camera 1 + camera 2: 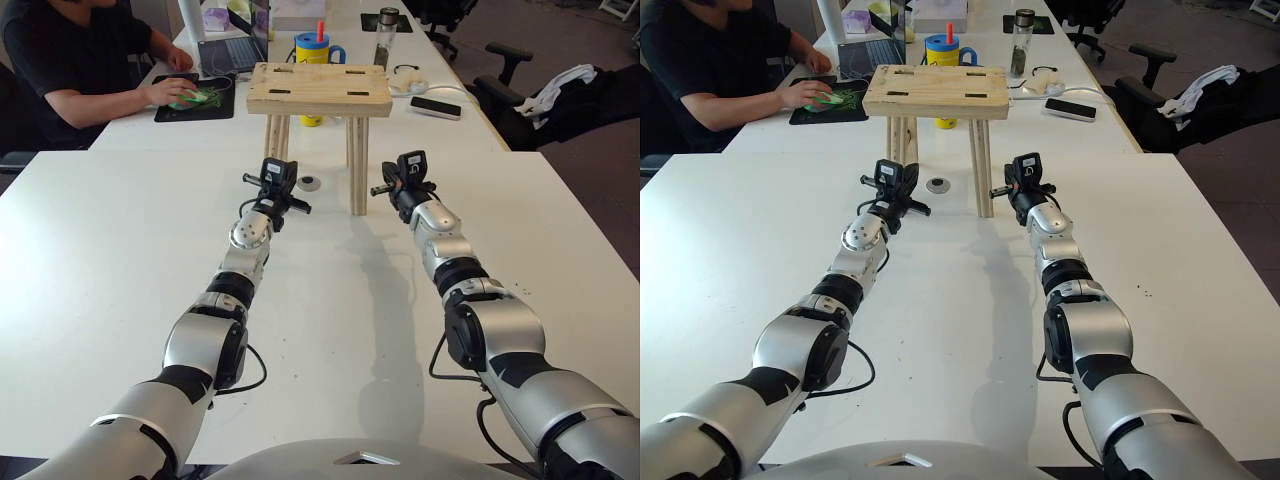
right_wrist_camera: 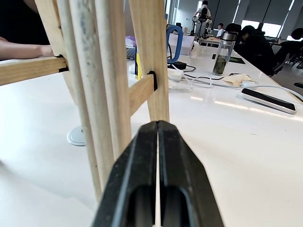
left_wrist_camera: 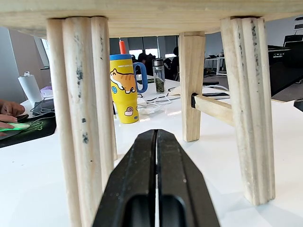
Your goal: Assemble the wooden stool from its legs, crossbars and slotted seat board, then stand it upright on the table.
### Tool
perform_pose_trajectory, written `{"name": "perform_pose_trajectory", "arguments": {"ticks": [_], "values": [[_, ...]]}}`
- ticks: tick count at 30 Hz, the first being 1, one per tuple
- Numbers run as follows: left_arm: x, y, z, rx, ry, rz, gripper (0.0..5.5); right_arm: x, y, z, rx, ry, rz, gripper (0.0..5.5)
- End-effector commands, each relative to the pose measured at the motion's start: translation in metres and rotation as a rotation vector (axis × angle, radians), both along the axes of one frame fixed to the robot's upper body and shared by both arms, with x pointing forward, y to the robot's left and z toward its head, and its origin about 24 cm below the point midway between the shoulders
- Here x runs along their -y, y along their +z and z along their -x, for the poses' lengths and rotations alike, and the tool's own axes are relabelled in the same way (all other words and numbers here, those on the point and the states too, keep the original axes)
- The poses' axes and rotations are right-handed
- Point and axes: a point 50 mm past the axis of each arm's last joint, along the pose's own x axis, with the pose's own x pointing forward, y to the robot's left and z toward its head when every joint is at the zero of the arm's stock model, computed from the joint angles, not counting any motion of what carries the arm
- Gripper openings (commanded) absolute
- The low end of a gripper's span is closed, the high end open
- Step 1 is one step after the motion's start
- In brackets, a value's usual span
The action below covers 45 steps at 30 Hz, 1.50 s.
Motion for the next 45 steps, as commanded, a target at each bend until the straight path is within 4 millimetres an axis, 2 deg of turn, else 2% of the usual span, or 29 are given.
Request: {"name": "perform_pose_trajectory", "arguments": {"ticks": [1, 7, 19, 31, 45], "values": [[0.001, 0.008, -0.003, 0.032, 0.022, -0.024, 0.01, 0.001, -0.001, 0.001, 0.005, -0.007, -0.014, 0.0], [-0.003, 0.002, 0.0, 0.026, 0.068, -0.001, 0.01, 0.004, 0.002, 0.0, 0.011, -0.016, -0.016, 0.0], [-0.005, -0.002, 0.002, 0.012, 0.053, 0.05, 0.01, 0.007, 0.005, -0.002, 0.017, -0.031, 0.005, 0.0], [0.002, -0.013, 0.009, -0.005, 0.031, 0.034, 0.01, 0.012, -0.004, 0.002, -0.007, -0.04, 0.011, 0.0], [-0.009, -0.013, 0.01, 0.022, 0.06, -0.007, 0.01, -0.012, -0.004, 0.001, -0.008, 0.037, 0.004, 0.0]]}}
